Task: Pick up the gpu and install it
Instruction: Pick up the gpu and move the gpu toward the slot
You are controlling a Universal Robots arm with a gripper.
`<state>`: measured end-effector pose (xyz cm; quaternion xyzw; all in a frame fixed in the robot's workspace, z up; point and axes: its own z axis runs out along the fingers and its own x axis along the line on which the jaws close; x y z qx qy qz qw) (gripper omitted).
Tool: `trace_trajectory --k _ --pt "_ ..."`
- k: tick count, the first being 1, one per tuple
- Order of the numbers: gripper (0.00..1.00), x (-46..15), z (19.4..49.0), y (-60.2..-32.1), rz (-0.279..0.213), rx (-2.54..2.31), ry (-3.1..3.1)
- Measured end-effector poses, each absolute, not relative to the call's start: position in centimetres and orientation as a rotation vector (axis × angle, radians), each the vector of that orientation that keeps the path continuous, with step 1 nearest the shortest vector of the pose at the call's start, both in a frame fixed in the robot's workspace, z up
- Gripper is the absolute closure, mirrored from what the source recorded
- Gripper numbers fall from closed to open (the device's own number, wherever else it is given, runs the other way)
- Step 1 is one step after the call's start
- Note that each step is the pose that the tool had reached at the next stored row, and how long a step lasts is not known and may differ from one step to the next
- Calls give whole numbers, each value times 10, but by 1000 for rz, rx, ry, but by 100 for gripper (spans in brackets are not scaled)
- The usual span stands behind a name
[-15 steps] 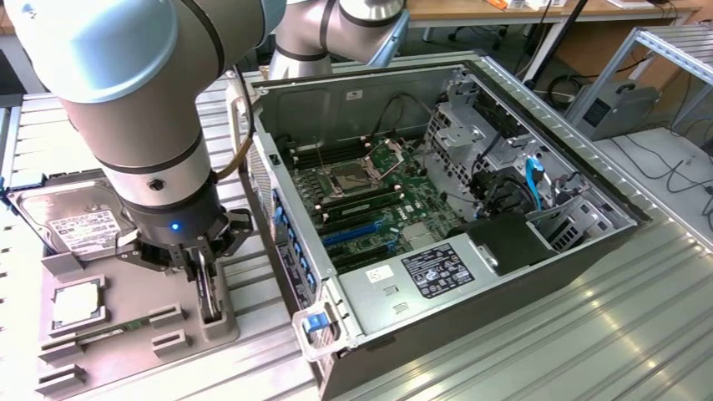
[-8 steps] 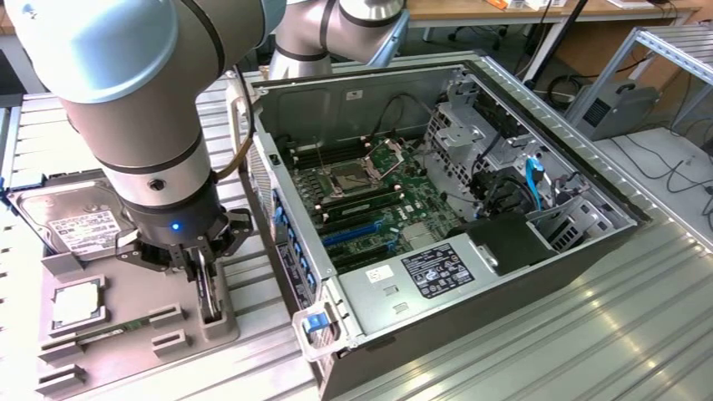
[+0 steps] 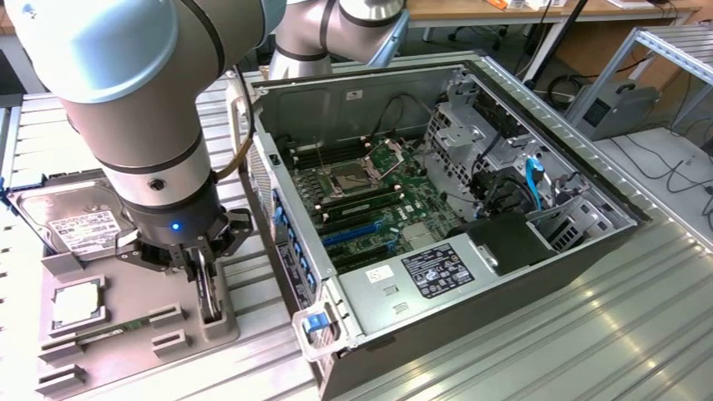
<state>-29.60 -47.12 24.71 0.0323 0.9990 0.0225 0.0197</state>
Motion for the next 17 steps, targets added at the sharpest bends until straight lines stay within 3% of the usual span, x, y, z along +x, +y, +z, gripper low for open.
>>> trace_trajectory --k 11,17 --pt "73 -296 251 -471 70 100 3100" --pt "73 -296 269 -471 70 100 3100"
